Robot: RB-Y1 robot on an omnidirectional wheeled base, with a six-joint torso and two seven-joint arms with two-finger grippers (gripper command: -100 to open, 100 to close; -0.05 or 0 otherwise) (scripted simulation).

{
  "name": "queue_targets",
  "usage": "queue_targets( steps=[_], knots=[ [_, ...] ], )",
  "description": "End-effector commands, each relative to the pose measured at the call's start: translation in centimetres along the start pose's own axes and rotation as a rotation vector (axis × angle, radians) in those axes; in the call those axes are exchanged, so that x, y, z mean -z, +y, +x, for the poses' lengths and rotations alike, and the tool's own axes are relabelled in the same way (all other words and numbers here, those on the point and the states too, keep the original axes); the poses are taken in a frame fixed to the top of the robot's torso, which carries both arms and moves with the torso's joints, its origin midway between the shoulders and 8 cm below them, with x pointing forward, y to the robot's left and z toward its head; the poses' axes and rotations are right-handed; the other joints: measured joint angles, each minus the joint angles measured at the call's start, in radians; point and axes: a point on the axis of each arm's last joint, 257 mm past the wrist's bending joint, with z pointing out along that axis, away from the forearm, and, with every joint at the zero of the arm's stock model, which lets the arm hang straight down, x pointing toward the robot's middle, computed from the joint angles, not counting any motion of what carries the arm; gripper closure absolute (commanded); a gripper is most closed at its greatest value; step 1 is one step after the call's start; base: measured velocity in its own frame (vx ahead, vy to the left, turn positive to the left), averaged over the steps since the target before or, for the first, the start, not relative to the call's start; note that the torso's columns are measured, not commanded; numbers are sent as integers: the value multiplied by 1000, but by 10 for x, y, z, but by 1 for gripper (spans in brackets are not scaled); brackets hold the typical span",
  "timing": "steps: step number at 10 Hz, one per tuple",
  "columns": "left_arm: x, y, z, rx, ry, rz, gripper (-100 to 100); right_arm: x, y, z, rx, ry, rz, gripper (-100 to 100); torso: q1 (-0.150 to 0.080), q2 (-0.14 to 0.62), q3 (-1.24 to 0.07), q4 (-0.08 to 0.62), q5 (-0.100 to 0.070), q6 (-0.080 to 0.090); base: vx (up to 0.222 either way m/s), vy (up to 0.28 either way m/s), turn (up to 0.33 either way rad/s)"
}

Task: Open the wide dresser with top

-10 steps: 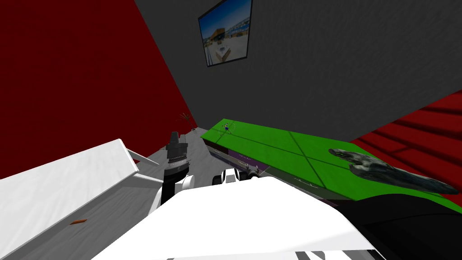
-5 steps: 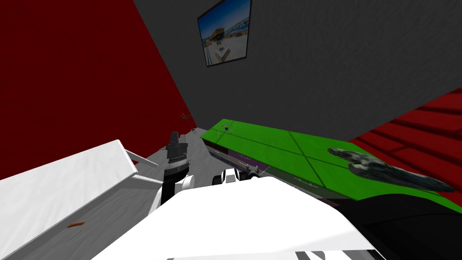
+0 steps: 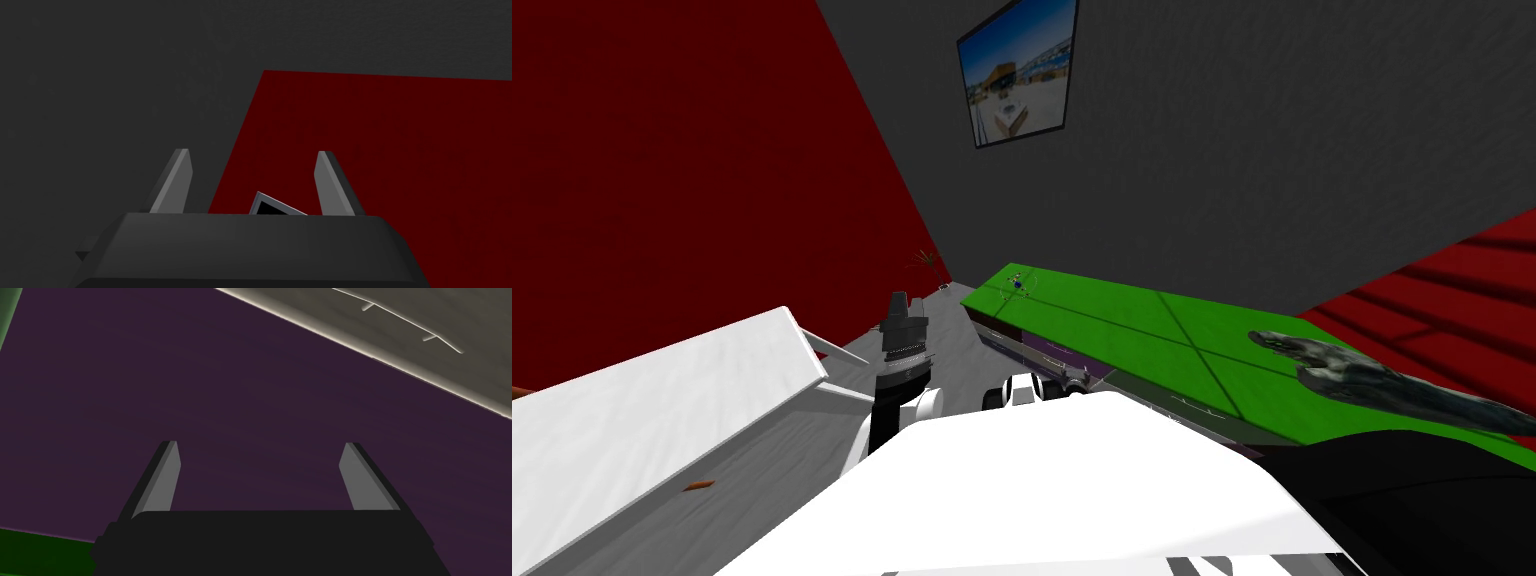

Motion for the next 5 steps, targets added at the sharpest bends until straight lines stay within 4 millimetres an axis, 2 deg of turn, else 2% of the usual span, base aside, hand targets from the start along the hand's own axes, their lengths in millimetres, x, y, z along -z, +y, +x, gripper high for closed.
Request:
queue_targets(
  steps=[1,5],
  knots=[
    [0,0,0,0,0,0,0,-4,-13,-1,86,-21,47,-100,-1,0,0,0,0,0,9,56,27],
    [0,0,0,0,0,0,0,-8,-32,-4,213,-56,116,-100,-1,0,0,0,0,0,5,42,33]
  ],
)
